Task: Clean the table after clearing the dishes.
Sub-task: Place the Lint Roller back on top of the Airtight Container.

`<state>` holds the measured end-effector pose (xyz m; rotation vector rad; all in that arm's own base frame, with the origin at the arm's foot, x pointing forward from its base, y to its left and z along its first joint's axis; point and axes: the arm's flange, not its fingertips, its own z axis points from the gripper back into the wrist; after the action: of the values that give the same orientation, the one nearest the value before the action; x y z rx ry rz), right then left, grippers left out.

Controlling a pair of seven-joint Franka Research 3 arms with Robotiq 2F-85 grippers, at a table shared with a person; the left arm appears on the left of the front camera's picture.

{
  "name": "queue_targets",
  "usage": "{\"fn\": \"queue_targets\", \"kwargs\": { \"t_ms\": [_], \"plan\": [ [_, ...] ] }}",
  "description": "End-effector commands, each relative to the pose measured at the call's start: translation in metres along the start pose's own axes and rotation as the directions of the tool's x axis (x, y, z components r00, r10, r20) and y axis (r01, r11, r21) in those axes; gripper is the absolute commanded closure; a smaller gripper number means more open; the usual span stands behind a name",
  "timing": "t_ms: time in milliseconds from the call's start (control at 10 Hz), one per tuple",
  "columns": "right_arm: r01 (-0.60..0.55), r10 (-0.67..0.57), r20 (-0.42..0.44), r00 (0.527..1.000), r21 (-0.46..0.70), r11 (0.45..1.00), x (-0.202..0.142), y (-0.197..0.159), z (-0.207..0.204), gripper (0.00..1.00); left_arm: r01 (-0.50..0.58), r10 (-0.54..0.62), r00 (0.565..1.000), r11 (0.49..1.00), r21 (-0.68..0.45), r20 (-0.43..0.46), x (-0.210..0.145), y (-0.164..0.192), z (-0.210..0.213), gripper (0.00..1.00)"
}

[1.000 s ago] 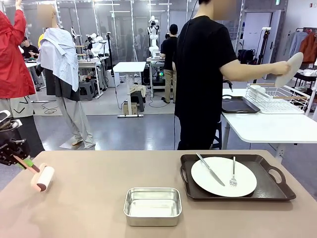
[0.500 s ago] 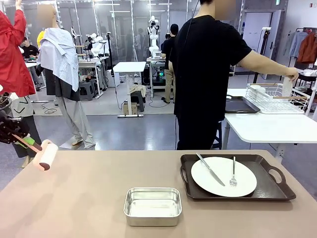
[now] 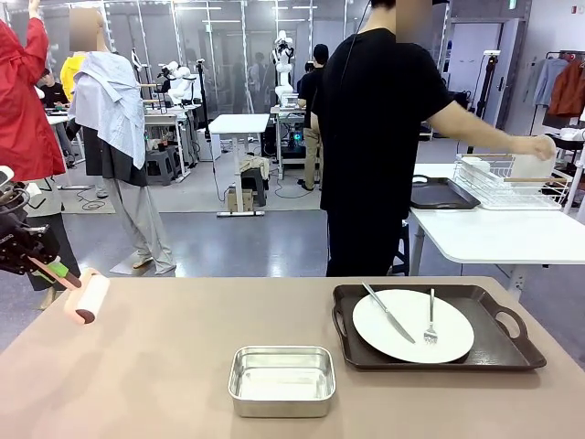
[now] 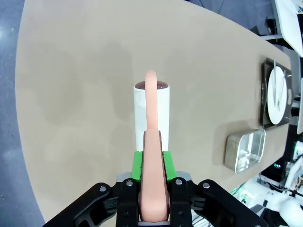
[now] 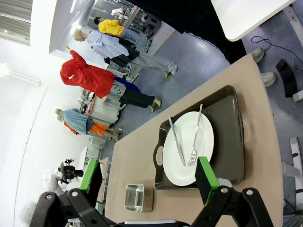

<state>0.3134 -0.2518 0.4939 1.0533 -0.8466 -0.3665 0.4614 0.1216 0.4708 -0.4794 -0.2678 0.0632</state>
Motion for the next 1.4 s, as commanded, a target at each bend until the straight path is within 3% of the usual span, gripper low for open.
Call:
{"fn": "queue_targets", "kwargs": {
  "t_ms": [0,500,600,700,800,900,1100,1300],
  "plan": [
    [-0.010,0.010,0.004,1.000,0.014,1.000,0.000,0.002,0.002,0.00,0.002,-0.002,1.000,1.000,0.005,0.010,0.003,-0.001,0.007,0.80],
    [-0.010,0.010,0.004,1.000,0.014,1.000,0.000,0.002,0.002,0.00,0.002,-0.002,1.000,1.000,0.001,0.004,0.001,0.000,0.002,0.80],
    [-0.010,0.010,0.004,1.000,0.014,1.000,0.000,0.002,0.002,0.00,0.208,-0.204,0.976,0.977,0.046,-0.083,0.031,-0.044,0.002,0.80],
    [-0.010,0.010,0.004,1.000,0.014,1.000,0.000,0.002,0.002,0.00,0.438,-0.420,0.888,0.896,0.073,-0.185,0.062,-0.115,-0.006,0.80],
    [-0.010,0.010,0.004,1.000,0.014,1.000,0.000,0.002,0.002,0.00,0.533,-0.486,0.819,0.841,0.091,-0.306,0.074,-0.161,-0.018,0.80],
    [-0.010,0.010,0.004,1.000,0.014,1.000,0.000,0.002,0.002,0.00,0.686,-0.607,0.686,0.724,0.077,-0.401,0.079,-0.215,-0.028,0.80],
    [-0.010,0.010,0.004,1.000,0.014,1.000,0.000,0.002,0.002,0.00,0.838,-0.750,0.462,0.543,-0.042,-0.473,0.072,-0.289,-0.045,0.80],
    [-0.010,0.010,0.004,1.000,0.014,1.000,0.000,0.002,0.002,0.00,0.915,-0.818,0.253,0.375,-0.146,-0.516,0.061,-0.344,-0.078,0.80]
  ]
}}
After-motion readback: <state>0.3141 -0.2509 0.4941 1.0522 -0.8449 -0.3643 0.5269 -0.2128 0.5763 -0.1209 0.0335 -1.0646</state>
